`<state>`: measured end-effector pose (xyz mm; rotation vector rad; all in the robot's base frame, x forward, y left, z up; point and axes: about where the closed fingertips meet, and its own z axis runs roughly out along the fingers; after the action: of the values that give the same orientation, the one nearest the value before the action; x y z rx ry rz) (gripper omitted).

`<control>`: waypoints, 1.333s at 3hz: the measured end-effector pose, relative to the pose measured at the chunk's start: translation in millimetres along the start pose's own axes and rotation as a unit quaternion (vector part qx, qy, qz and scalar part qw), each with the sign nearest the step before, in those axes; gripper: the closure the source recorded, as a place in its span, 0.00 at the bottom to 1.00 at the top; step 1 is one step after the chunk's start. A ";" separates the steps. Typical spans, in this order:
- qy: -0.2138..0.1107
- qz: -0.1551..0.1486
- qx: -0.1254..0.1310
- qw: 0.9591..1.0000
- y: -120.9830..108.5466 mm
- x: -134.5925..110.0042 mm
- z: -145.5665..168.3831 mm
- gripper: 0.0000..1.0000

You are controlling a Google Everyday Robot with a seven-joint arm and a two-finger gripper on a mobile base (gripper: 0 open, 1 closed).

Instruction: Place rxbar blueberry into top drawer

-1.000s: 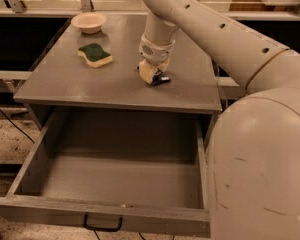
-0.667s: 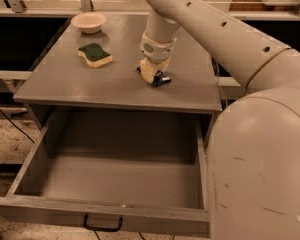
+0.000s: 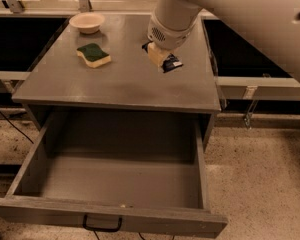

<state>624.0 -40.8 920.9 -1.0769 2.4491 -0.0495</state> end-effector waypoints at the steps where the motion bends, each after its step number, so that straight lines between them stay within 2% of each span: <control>1: -0.060 0.000 0.080 0.995 13.5 8.8 -48.4 1.00; 2: -0.067 0.007 0.104 0.992 32.2 38.4 -27.7 1.00; 4: -0.071 0.000 0.084 0.994 49.8 50.5 -32.9 1.00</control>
Offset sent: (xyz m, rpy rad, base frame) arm -0.0773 -0.0198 -0.0317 -0.0342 -0.2908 -0.1174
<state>546.1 -46.8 919.7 -0.9714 2.2734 -0.1706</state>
